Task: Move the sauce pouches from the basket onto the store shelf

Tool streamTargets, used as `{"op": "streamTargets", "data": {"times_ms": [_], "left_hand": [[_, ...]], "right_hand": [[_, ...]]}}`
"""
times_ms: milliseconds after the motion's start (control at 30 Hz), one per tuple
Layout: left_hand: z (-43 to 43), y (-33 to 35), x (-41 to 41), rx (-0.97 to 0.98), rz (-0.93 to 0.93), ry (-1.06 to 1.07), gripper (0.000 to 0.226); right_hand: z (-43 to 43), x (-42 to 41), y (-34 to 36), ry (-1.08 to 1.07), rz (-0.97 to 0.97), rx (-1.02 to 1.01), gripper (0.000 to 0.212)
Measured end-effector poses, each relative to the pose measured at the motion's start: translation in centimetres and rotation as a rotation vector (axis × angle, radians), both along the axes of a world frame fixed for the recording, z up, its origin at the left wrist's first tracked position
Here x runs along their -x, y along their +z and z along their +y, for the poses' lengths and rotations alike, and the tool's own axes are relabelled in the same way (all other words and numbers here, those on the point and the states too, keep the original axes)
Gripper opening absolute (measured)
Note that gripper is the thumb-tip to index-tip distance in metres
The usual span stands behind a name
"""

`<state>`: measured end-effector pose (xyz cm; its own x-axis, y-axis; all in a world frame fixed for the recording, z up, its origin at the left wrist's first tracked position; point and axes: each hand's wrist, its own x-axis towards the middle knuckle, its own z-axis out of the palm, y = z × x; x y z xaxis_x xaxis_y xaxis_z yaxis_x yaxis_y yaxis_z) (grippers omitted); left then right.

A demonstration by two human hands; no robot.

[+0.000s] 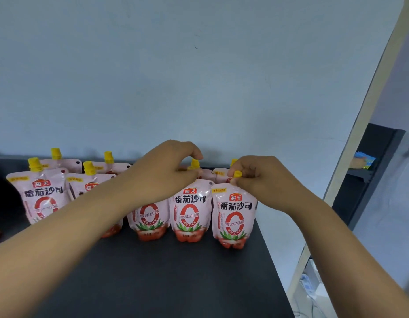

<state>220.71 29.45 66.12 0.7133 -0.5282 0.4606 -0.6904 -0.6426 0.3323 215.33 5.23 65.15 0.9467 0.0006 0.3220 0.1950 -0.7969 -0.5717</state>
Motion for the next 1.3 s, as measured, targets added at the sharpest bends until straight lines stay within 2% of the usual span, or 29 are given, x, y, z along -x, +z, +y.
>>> {"op": "streamTargets", "data": {"times_ms": [200, 267, 433, 633, 800, 933, 1067, 1133, 1200, 1300], "left_hand": [[-1.5, -1.0, 1.5, 0.206, 0.03, 0.055, 0.032], [-1.9, -1.2, 2.0, 0.197, -0.016, 0.091, 0.037], [-2.0, -1.7, 2.5, 0.038, -0.084, 0.145, 0.047], [-3.0, -2.9, 3.0, -0.105, -0.196, 0.19, 0.058], [-4.7, -3.4, 3.7, -0.063, -0.195, 0.121, 0.046], [-5.9, -3.1, 4.1, 0.018, -0.113, 0.076, 0.057], [-9.9, -2.2, 5.6, -0.004, -0.19, 0.136, 0.062], [-13.0, -2.0, 7.0, 0.002, -0.259, 0.07, 0.07], [-16.5, -2.2, 8.8, 0.033, -0.249, -0.089, 0.072], [-22.8, -3.3, 14.6, 0.05, -0.202, -0.479, 0.067]], "right_hand": [[1.0, 0.4, -0.9, -0.083, -0.079, 0.005, 0.012], [1.4, 0.9, -0.9, -0.098, -0.095, -0.006, 0.013], [2.2, 2.5, -0.9, -0.135, -0.181, 0.066, 0.04], [2.6, 3.1, -2.2, -0.239, -0.22, 0.106, 0.052], [1.6, 5.2, -2.9, -0.313, -0.238, 0.112, 0.059], [-0.1, 7.5, -3.4, -0.412, -0.234, 0.136, 0.062], [-2.5, 10.0, -4.3, -0.562, -0.272, 0.095, 0.064], [-3.7, 12.0, -4.9, -0.658, -0.296, 0.085, 0.064], [-5.4, 14.9, -5.2, -0.743, -0.29, 0.069, 0.064], [-9.0, 22.7, -6.4, -1.025, -0.289, 0.004, 0.061]]}}
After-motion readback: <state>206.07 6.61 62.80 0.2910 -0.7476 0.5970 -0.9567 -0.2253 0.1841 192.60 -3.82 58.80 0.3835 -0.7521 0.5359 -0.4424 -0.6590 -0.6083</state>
